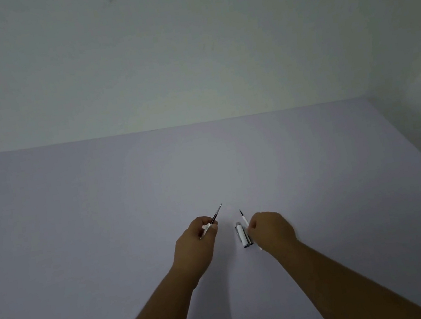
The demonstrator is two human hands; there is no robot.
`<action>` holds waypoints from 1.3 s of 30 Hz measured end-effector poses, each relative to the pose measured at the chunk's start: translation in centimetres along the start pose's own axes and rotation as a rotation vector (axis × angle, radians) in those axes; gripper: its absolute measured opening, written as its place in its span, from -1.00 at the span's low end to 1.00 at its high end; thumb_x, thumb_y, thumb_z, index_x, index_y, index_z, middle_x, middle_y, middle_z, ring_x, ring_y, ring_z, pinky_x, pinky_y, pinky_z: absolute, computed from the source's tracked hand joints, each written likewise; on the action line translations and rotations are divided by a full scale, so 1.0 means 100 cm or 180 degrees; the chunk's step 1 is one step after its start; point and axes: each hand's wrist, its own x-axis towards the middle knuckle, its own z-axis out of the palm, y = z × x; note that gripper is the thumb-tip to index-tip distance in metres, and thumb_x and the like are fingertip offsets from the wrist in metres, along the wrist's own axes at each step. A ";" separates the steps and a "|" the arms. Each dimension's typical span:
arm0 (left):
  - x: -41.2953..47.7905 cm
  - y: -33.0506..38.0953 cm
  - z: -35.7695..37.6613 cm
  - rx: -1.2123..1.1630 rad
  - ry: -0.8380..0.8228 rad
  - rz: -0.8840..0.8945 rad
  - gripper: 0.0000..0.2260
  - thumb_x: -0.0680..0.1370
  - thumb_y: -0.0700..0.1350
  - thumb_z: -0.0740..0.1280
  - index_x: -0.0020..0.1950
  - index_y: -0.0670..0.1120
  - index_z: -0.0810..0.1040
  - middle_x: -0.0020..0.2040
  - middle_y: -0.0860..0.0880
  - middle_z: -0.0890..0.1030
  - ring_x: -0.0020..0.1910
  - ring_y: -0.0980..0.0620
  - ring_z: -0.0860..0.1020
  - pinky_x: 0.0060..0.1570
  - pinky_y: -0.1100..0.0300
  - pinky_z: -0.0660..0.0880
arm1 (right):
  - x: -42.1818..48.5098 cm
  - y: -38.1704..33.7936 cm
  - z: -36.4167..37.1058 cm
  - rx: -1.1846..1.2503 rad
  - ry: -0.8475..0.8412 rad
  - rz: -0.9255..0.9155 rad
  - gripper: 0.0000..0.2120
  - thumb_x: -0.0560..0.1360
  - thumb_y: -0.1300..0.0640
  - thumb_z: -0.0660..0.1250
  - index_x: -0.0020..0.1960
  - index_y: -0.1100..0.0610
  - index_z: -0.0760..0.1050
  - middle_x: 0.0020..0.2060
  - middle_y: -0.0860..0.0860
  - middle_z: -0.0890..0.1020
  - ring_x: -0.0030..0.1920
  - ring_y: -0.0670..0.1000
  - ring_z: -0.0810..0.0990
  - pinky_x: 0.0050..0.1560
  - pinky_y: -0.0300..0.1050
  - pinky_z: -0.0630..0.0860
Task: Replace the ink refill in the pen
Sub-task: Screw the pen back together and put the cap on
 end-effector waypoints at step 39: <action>-0.014 0.015 -0.012 0.0212 -0.0048 0.0285 -0.85 0.56 0.02 0.25 -0.08 0.00 0.57 -0.25 0.03 0.58 -0.29 0.10 0.49 -0.30 0.30 0.41 | -0.043 -0.042 -0.043 0.3932 -0.0293 -0.0393 -0.87 0.50 0.20 0.32 -0.10 0.01 0.60 -0.12 0.05 0.68 -0.20 -0.03 0.55 -0.17 -0.18 0.48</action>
